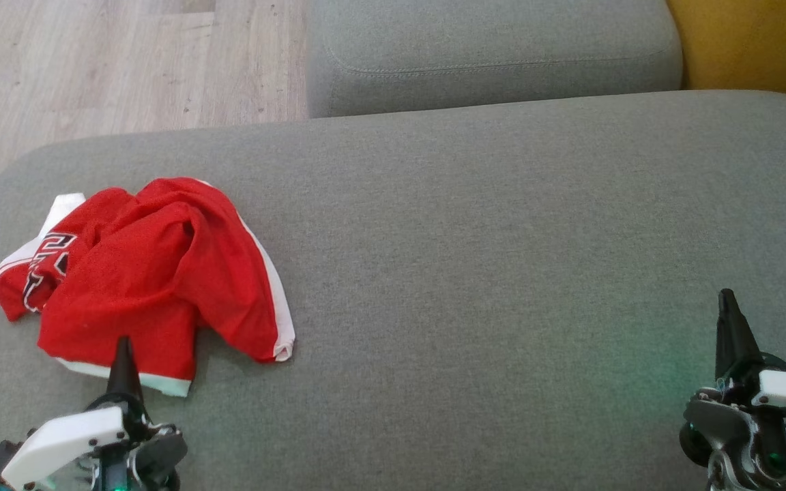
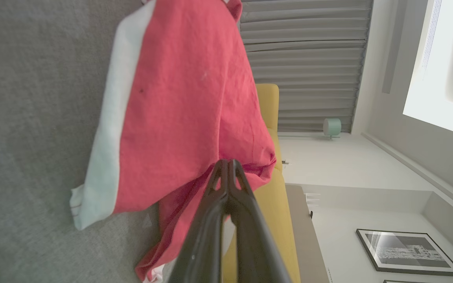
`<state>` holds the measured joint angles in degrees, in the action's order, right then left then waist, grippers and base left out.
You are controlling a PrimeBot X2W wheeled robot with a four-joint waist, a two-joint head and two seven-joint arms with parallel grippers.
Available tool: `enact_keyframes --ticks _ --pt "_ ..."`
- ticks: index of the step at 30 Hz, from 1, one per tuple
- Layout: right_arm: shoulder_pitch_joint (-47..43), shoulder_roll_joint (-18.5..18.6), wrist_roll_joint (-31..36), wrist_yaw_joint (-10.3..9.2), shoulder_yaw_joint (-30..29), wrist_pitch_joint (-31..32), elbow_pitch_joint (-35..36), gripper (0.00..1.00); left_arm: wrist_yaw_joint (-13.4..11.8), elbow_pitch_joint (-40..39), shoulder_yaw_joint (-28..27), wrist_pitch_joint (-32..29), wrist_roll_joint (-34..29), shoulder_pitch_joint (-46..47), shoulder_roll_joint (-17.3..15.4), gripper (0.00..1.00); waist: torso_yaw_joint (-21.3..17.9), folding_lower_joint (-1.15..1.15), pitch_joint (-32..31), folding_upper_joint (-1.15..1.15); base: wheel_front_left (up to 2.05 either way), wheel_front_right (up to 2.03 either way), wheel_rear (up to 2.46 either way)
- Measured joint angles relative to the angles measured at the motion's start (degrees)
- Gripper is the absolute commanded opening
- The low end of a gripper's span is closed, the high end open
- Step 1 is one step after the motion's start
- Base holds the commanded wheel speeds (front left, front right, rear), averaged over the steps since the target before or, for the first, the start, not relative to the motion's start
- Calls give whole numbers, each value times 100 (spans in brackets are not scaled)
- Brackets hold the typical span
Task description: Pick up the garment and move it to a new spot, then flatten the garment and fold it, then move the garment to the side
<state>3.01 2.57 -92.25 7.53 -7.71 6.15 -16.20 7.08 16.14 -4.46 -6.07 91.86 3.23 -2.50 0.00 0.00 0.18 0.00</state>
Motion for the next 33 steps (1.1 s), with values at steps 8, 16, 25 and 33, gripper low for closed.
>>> enact_keyframes --ticks 8,16,25,33 --pt "-162 -24 0 0 16 -2 -303 100 -4 297 38 4 -1 -153 13 100 0 0 1 0 0 0 0" --pt "-303 -37 110 0 63 -118 -294 100 -4 304 66 120 -9 -306 25 100 -5 0 3 0 0 0 0" --pt "-303 -37 443 0 81 -272 -224 100 -4 258 53 272 -136 -305 27 100 -4 0 -2 0 0 0 0" --pt "-302 -37 1072 0 71 -415 -109 100 -5 178 29 415 -501 -302 29 100 4 0 -7 0 0 0 0"
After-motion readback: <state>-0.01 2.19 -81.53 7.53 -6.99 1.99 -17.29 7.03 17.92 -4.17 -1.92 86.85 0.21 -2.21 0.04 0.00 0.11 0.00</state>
